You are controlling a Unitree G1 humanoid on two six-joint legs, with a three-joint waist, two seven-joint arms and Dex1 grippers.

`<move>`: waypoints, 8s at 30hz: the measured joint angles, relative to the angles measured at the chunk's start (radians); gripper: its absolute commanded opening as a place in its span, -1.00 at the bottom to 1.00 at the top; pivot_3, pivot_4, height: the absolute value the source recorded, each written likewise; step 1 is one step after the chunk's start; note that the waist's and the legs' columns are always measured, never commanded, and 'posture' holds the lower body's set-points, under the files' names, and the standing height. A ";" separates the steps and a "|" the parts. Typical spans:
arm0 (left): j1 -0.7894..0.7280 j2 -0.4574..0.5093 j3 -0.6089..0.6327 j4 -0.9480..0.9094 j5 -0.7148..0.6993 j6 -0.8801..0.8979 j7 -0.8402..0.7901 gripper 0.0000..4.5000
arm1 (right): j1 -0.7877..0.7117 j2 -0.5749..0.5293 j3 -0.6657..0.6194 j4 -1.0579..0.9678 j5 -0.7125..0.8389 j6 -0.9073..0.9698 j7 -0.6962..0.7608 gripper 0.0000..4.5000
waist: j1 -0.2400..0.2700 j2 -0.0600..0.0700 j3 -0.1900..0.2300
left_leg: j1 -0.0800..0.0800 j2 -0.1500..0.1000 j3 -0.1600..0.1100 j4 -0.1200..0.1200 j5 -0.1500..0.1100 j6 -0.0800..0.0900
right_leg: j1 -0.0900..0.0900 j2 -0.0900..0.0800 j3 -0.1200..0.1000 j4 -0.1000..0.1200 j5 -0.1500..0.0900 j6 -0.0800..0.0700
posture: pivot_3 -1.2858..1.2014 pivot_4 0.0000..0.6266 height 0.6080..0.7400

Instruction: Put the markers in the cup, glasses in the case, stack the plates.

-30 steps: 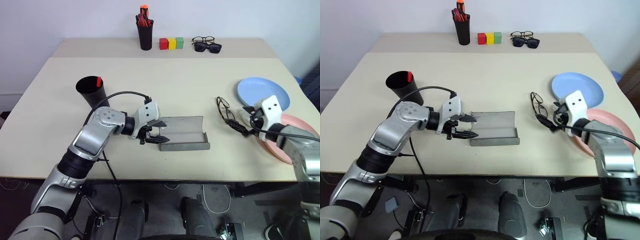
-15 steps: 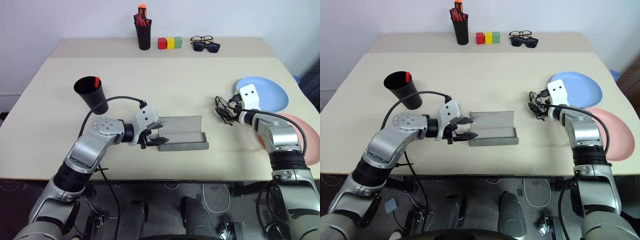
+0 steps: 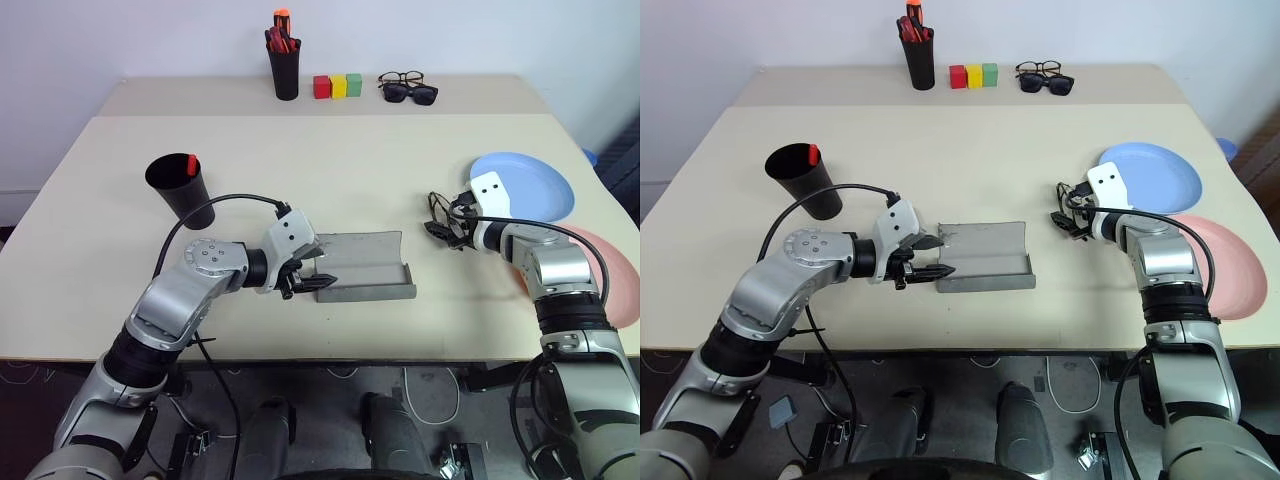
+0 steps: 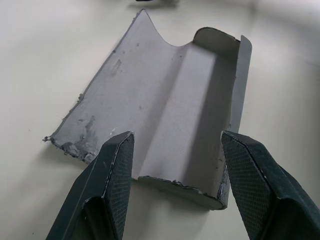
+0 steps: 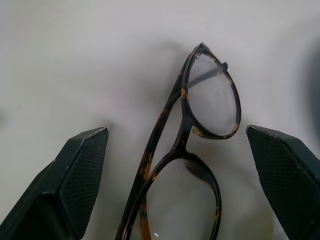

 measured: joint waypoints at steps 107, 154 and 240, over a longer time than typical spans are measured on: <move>0.001 -0.024 -0.061 0.043 -0.077 -0.008 0.045 0.26 | 0.492 -0.258 -0.339 -0.633 0.584 0.059 0.079 0.31 | -0.006 0.000 0.000 | 0.002 0.001 0.000 0.002 0.000 -0.001 | 0.002 0.001 0.002 0.000 -0.002 -0.005 | 0.03 -0.52 0.98; 0.040 0.048 0.033 -0.079 -0.149 0.122 0.109 0.26 | 0.229 -0.084 -0.334 -0.170 0.946 0.508 -0.209 0.31 | 0.004 0.000 0.000 | 0.000 0.002 0.001 0.000 0.000 0.001 | 0.000 0.002 0.002 -0.002 -0.001 -0.005 | 0.03 -0.52 0.98; 0.205 0.179 0.221 -0.012 -0.366 -0.308 -0.353 0.26 | 0.018 -0.078 -0.168 -0.531 0.788 0.686 0.285 -0.97 | 0.005 0.000 0.001 | -0.003 0.003 0.000 -0.002 0.000 0.000 | -0.003 0.002 0.001 -0.002 -0.001 -0.005 | 0.03 -0.52 0.98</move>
